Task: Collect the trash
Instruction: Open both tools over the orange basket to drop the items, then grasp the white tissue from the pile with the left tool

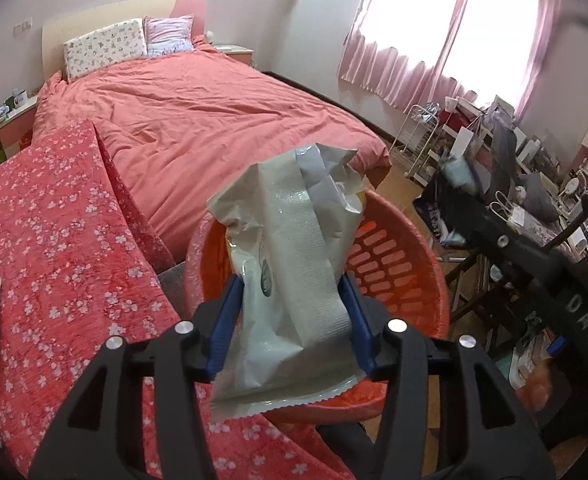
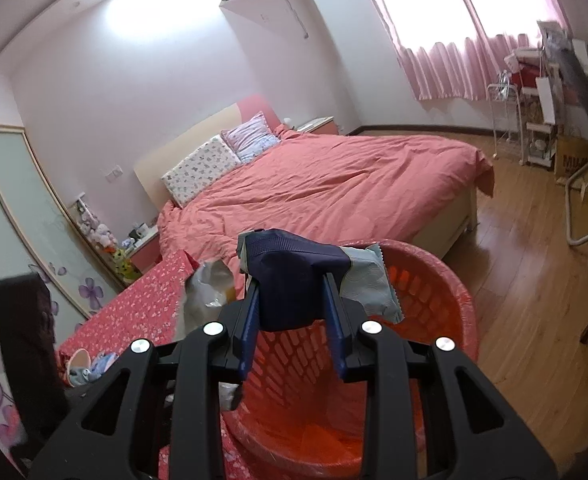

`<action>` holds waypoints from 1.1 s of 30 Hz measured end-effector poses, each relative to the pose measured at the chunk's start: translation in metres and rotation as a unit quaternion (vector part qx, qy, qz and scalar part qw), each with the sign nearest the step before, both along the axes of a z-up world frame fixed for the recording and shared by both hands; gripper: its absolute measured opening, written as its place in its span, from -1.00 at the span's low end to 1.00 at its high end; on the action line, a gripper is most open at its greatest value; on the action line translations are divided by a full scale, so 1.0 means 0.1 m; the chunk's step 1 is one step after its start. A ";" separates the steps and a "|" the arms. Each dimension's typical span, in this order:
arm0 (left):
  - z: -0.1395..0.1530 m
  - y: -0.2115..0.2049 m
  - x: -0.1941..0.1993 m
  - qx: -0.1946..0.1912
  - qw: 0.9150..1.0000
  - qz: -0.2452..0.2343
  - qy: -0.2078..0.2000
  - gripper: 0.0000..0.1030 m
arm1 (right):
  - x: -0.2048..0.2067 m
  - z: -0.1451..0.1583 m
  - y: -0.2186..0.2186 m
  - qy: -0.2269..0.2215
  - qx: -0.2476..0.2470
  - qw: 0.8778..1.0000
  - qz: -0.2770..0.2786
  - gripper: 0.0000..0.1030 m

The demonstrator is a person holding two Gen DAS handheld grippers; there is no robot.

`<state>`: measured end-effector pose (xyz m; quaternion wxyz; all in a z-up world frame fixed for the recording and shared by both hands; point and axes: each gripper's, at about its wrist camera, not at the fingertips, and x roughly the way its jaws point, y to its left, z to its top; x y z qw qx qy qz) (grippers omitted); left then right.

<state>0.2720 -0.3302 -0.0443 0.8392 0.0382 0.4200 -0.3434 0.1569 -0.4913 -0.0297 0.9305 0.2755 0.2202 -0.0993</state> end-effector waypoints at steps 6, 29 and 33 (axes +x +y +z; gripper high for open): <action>-0.15 0.00 0.09 0.012 1.000 0.004 0.014 0.27 | 0.00 -0.08 -0.05 0.004 0.052 0.999 0.001 0.02; 0.39 1.56 -0.24 0.045 0.987 0.145 -0.052 0.43 | -0.11 0.23 0.48 0.050 -0.061 0.997 -0.005 0.09; 0.57 2.14 -0.38 0.046 0.977 0.197 -0.068 0.46 | -0.10 0.23 0.77 0.057 -0.073 0.995 0.021 0.09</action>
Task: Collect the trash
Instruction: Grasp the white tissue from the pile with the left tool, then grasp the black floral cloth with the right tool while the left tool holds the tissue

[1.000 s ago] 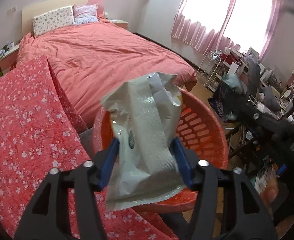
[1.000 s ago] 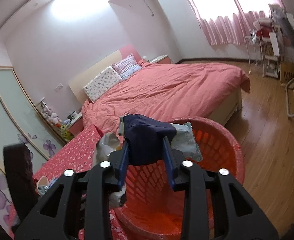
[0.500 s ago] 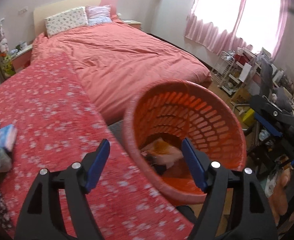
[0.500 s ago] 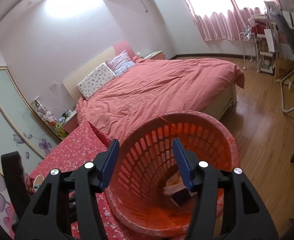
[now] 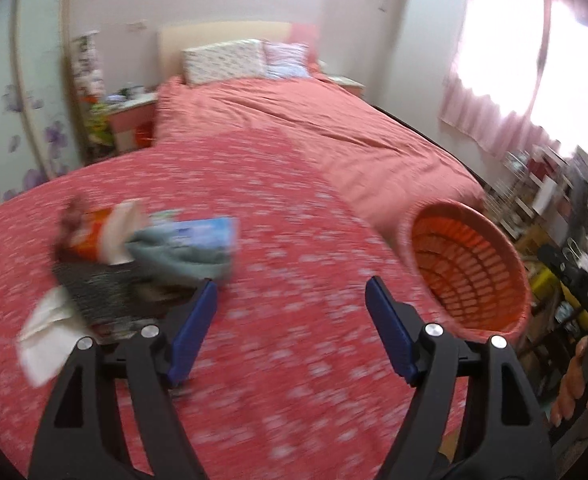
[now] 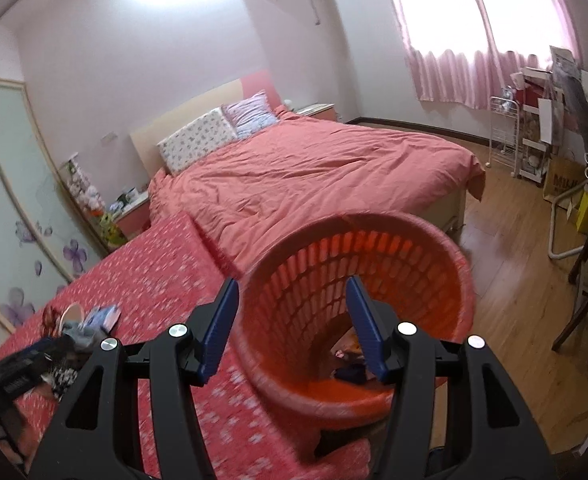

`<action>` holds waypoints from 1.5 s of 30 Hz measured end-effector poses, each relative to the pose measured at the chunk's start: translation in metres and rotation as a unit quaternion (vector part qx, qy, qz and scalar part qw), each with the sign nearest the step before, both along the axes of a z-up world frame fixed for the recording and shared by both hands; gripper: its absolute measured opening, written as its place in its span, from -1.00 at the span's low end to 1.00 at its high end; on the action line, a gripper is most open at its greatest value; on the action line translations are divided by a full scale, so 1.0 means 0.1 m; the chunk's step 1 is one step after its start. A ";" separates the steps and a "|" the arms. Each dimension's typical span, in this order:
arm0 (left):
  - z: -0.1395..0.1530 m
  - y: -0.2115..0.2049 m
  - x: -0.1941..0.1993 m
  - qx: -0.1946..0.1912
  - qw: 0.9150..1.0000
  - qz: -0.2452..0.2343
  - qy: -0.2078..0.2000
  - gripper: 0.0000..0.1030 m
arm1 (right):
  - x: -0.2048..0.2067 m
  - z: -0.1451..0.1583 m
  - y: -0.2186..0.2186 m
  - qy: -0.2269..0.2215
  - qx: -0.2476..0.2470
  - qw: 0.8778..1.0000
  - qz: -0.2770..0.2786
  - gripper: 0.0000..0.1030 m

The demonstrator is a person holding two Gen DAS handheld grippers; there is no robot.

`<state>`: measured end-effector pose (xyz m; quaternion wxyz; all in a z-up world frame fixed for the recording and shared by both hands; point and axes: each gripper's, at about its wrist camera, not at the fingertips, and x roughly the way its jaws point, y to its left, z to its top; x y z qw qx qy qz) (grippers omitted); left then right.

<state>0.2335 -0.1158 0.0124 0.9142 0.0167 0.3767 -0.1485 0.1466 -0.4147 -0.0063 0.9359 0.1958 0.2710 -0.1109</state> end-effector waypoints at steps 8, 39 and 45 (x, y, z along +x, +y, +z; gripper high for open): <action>0.06 1.15 -0.05 0.018 0.994 0.111 -0.009 0.50 | 0.04 -0.03 0.63 0.012 -0.018 0.998 0.060 0.09; -0.81 2.14 0.42 -0.068 0.973 0.190 0.110 -0.08 | 0.15 -0.15 1.93 0.045 -0.097 0.980 0.167 0.13; -0.71 2.37 0.31 -0.016 0.973 0.213 0.086 -0.07 | 0.23 -0.17 2.10 0.045 -0.096 0.977 0.186 0.13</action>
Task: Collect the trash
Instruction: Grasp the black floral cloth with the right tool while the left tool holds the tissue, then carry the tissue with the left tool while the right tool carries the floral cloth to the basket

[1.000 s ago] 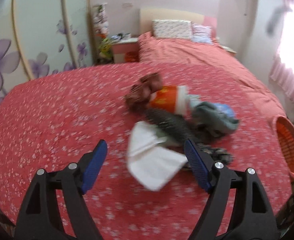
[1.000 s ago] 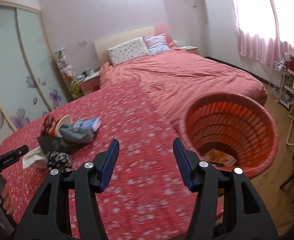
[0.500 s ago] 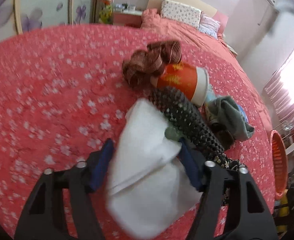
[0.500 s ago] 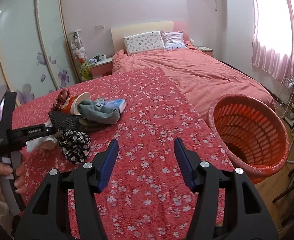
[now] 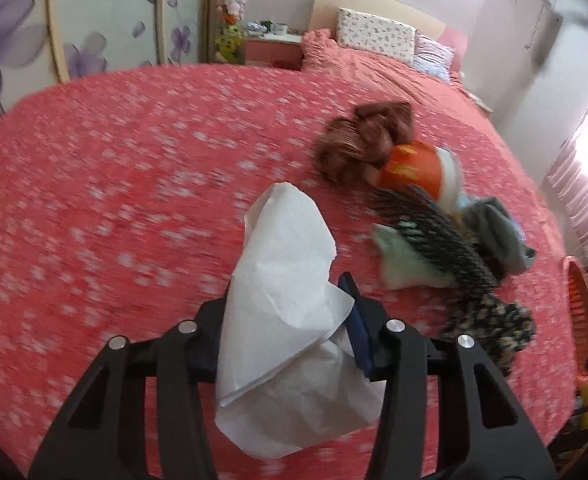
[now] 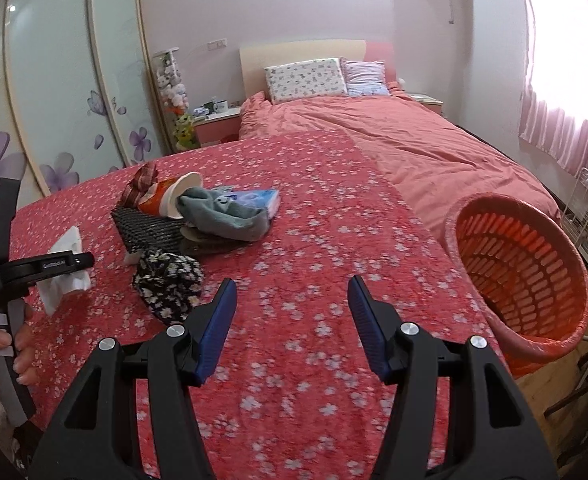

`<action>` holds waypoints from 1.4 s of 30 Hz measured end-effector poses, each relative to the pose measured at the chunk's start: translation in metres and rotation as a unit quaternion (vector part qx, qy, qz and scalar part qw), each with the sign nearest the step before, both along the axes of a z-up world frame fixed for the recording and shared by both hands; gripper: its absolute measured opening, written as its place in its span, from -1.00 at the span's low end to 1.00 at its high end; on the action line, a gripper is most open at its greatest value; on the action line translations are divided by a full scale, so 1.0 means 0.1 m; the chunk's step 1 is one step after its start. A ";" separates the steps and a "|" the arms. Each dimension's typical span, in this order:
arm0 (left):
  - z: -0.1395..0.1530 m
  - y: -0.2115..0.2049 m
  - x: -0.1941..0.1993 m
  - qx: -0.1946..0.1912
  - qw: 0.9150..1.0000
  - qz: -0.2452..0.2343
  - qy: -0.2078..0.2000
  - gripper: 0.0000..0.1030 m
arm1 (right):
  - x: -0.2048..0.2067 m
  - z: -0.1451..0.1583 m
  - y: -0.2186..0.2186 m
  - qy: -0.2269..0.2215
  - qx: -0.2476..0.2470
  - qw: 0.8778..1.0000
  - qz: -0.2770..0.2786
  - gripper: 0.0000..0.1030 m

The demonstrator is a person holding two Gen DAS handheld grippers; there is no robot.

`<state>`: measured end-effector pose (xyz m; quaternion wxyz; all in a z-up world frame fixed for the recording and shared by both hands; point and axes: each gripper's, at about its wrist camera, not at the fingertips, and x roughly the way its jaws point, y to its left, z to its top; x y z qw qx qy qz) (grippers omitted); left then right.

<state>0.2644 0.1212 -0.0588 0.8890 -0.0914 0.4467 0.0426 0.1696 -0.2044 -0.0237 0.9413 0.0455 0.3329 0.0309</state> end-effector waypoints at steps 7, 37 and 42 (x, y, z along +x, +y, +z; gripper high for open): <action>-0.01 0.26 -0.03 0.014 1.000 0.014 0.008 -0.06 | 0.17 -0.04 0.37 0.006 0.004 0.999 0.043 0.13; -0.21 0.34 -0.11 0.006 1.000 -0.003 -0.009 -0.17 | 0.51 -0.37 0.77 0.072 0.006 0.993 0.090 -0.66; -0.19 0.36 -0.16 -0.013 1.000 -0.007 -0.008 -0.22 | 0.42 -0.32 0.59 0.061 0.013 0.995 0.081 -0.72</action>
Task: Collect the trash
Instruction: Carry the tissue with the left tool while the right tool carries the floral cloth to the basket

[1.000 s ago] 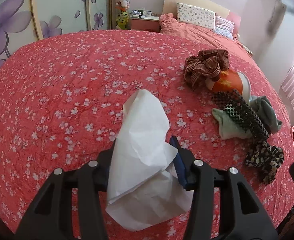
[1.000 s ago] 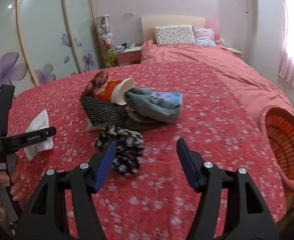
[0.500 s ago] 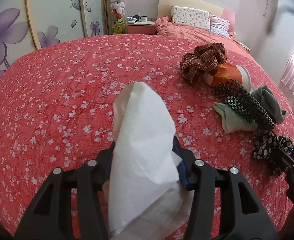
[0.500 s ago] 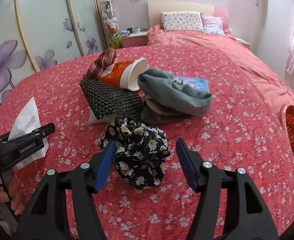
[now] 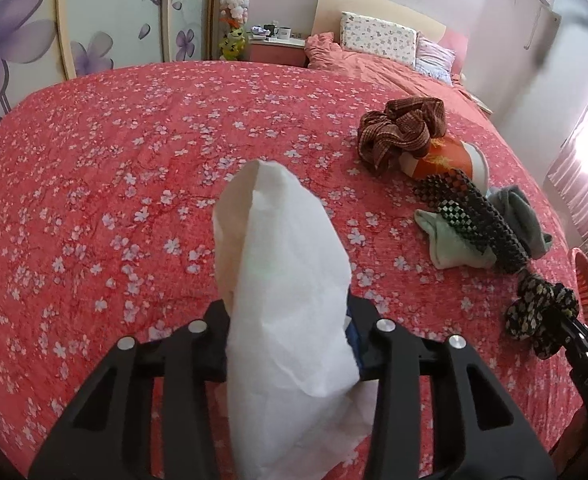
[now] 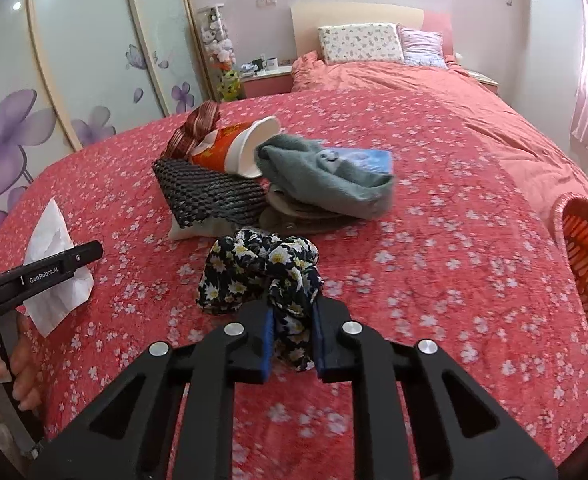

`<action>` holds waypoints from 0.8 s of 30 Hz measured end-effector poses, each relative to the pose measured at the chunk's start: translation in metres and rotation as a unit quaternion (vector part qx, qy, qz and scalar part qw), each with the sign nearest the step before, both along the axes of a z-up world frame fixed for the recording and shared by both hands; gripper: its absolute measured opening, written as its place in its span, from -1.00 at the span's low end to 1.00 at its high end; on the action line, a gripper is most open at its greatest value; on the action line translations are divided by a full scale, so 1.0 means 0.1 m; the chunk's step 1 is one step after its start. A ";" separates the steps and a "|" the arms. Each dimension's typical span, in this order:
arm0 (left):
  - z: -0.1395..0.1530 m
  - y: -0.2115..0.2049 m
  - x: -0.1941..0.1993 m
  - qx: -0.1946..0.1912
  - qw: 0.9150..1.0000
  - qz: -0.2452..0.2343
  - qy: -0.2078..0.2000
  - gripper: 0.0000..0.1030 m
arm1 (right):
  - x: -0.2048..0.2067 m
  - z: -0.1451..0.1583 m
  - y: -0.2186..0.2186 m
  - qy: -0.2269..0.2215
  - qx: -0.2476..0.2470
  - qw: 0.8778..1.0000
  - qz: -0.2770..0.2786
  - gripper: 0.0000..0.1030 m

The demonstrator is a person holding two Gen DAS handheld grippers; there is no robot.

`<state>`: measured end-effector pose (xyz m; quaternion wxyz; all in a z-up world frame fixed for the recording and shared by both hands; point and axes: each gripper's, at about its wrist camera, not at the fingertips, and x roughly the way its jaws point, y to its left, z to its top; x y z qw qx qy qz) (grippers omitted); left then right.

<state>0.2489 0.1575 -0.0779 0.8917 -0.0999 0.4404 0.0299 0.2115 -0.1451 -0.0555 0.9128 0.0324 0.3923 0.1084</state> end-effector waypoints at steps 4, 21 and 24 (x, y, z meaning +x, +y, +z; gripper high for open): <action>0.03 -0.07 -0.06 0.000 1.000 -0.008 -0.005 -0.24 | -0.06 0.06 -0.17 -0.012 0.001 1.000 -0.014 -0.73; 0.60 -0.82 -0.22 -0.005 0.995 -0.088 -0.055 -0.24 | -0.34 0.35 -1.07 -0.072 0.005 0.991 -0.113 -0.73; 0.71 -1.07 -0.26 -0.006 0.992 -0.113 -0.065 -0.24 | -0.40 0.39 -1.20 -0.086 0.001 0.988 -0.131 -0.73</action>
